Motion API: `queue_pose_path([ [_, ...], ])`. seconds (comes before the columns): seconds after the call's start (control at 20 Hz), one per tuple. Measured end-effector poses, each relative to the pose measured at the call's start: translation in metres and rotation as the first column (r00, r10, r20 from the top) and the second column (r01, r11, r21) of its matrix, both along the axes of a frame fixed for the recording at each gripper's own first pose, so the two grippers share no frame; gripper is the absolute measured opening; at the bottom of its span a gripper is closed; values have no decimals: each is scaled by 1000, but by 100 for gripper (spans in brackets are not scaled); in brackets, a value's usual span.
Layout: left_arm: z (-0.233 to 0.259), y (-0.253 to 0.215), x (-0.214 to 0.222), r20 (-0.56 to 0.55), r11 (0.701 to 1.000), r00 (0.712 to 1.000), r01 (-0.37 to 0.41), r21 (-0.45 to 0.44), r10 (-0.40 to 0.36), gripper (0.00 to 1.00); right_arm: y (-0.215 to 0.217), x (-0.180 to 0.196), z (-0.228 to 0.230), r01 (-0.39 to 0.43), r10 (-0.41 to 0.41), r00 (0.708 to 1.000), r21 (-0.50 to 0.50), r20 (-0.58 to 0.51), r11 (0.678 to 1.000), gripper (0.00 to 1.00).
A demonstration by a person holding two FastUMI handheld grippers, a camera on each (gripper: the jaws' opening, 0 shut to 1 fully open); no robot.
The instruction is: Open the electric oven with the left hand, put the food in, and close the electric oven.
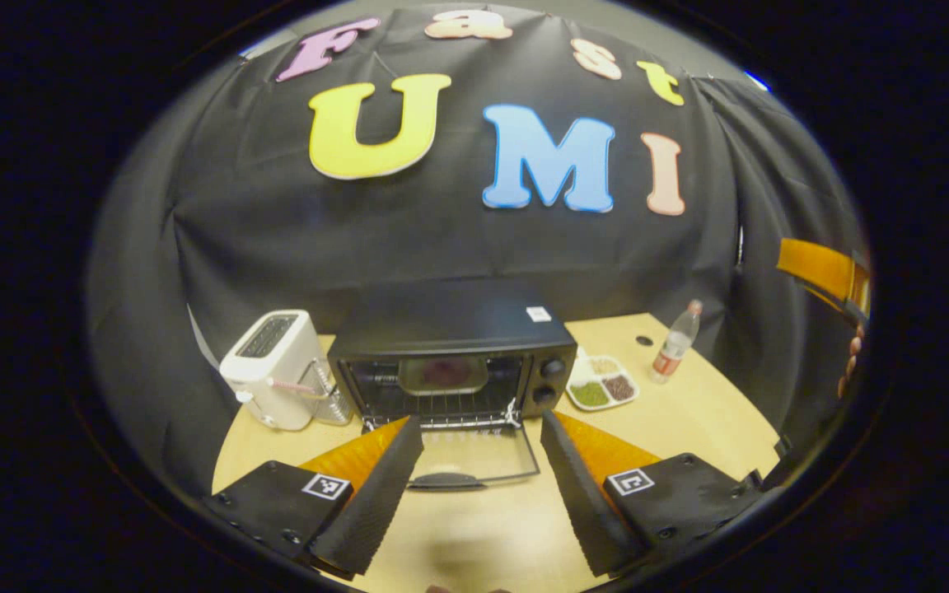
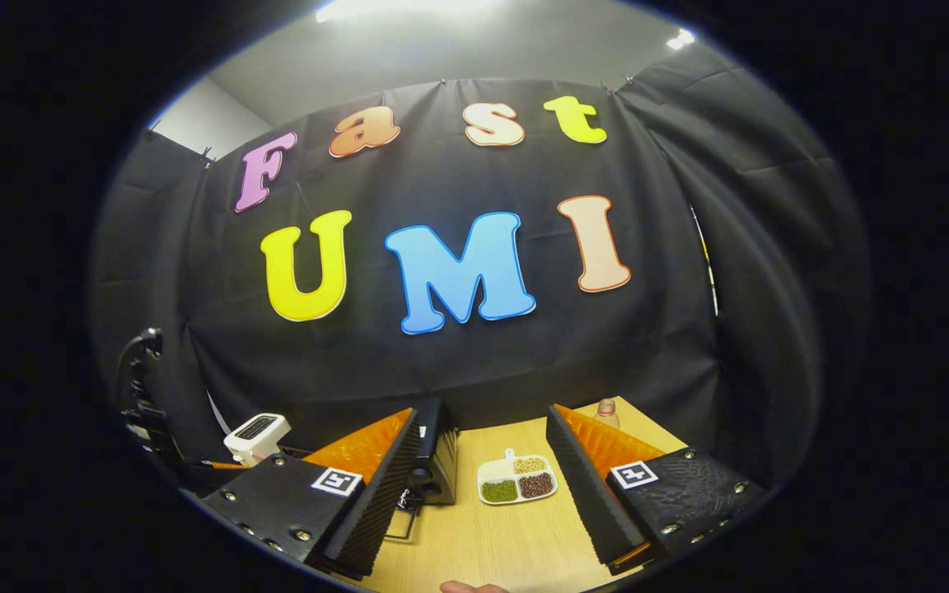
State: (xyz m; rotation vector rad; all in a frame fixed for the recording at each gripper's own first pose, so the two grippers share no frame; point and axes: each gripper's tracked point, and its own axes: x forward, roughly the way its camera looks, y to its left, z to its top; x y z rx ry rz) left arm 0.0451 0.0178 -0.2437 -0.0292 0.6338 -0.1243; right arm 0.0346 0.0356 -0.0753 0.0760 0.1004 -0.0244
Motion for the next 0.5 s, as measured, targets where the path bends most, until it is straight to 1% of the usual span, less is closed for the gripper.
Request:
queue_pose_path([
  [0.05, -18, -2, -2, -56, 1000, 998, 11, 1, -11, 98, -4, -1, -3, 10, -10, 1000, -2, -11, 1000, 94],
  [0.2, -60, 3, -8, -175, 1000, 985, 12, 17, -9, 98, -16, -3, -14, 42, -42, 998, -6, -38, 999, 94],
  [0.3, -84, 9, -11, -243, 999, 970, 11, 38, -2, 98, -26, -4, -21, 67, -67, 996, -5, -56, 998, 94],
  [0.35, -97, 10, -14, -283, 999, 959, 15, 40, -3, 100, -31, -5, -25, 78, -78, 995, -1, -66, 997, 94],
  [0.4, -112, 10, -18, -327, 999, 945, 19, 38, -6, 100, -33, -5, -28, 89, -89, 993, 1, -76, 996, 94],
  [0.45, -127, 10, -21, -375, 999, 927, 21, 30, -9, 98, -35, -7, -31, 100, -99, 991, 3, -87, 995, 94],
  [0.5, -143, 11, -25, -418, 1000, 908, 17, 19, -8, 100, -36, -9, -34, 108, -108, 990, 2, -93, 994, 94],
])
